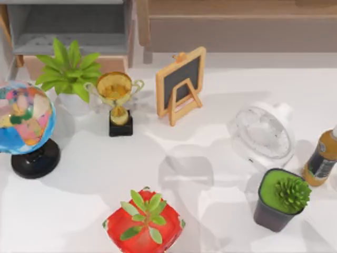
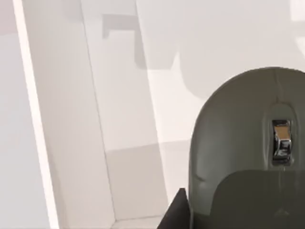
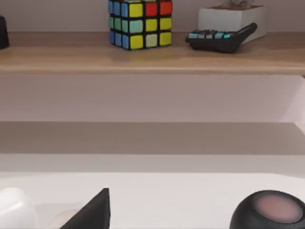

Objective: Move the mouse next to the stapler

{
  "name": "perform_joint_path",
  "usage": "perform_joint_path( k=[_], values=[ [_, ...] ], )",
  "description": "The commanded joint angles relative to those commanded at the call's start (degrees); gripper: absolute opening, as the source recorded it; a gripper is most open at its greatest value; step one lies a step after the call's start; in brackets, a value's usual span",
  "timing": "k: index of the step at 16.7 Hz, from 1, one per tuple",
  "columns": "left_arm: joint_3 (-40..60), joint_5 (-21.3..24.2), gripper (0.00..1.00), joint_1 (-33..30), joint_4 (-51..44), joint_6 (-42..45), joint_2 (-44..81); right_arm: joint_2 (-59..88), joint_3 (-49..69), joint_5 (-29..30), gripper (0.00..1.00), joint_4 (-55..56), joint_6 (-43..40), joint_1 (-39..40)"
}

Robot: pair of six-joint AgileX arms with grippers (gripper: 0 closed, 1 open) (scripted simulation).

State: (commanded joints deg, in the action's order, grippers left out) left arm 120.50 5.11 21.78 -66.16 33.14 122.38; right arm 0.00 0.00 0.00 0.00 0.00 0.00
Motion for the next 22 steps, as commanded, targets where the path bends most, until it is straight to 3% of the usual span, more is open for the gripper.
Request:
perform_joint_path(
  k=[11, 22],
  values=[
    [-33.4, -0.2, 0.00, 5.5, 11.7, 4.5, -23.7, 0.0, 0.0, 0.0, 1.00, 0.0, 0.0, 0.0],
    [-63.0, -2.2, 0.00, 8.3, 20.4, -0.1, -27.7, 0.0, 0.0, 0.0, 1.00, 0.0, 0.0, 0.0]
  ],
)
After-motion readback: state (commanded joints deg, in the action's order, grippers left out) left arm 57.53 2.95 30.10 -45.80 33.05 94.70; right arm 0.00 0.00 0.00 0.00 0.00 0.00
